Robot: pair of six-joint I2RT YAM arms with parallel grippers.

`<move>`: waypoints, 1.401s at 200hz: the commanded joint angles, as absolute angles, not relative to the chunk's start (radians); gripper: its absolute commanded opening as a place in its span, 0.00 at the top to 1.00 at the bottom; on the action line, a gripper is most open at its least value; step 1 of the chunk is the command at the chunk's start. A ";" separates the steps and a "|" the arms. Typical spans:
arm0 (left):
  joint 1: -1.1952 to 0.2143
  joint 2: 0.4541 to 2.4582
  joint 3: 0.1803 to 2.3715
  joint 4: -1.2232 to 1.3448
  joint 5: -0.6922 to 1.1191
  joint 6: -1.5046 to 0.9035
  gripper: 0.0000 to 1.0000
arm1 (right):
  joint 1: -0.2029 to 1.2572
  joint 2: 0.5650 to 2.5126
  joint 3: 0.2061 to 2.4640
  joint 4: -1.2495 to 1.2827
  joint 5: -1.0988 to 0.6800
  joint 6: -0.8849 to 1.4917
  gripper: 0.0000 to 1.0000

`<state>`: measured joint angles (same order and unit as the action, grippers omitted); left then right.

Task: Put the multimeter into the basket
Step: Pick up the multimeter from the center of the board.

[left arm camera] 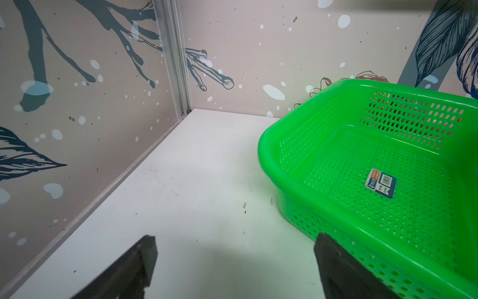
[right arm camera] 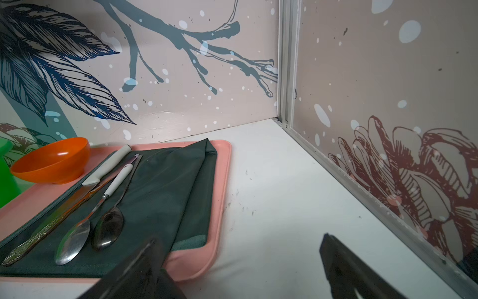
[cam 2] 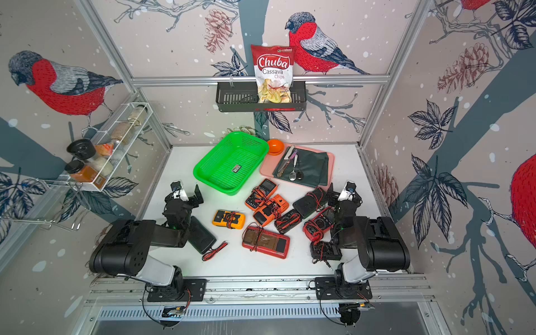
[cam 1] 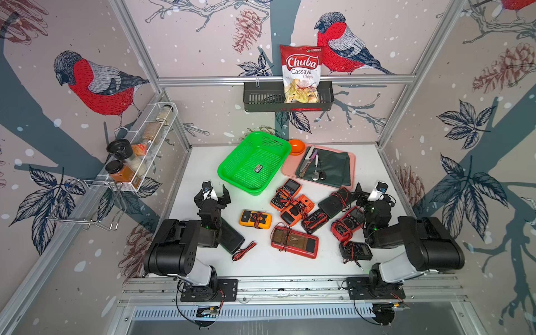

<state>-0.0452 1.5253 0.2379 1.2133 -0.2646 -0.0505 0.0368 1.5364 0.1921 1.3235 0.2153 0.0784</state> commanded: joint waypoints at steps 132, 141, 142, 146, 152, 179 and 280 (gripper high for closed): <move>-0.042 1.524 0.241 1.234 -0.269 -0.041 0.02 | 0.037 1.536 0.193 1.338 0.227 0.078 0.01; -0.042 1.523 0.241 1.234 -0.268 -0.042 0.02 | 0.037 1.537 0.194 1.338 0.227 0.078 0.01; -0.042 1.524 0.241 1.234 -0.269 -0.041 0.02 | 0.037 1.536 0.193 1.338 0.227 0.078 0.01; -0.042 1.523 0.240 1.233 -0.269 -0.041 0.02 | 0.037 1.535 0.193 1.339 0.227 0.078 0.01; -0.042 1.523 0.241 1.233 -0.269 -0.041 0.01 | 0.038 1.535 0.193 1.339 0.227 0.078 0.01; -0.042 1.523 0.239 1.235 -0.270 -0.041 0.01 | 0.037 1.534 0.192 1.341 0.227 0.078 0.01; -0.042 1.311 0.242 1.065 -0.325 -0.061 0.01 | 0.040 1.299 0.163 1.204 0.345 0.119 0.01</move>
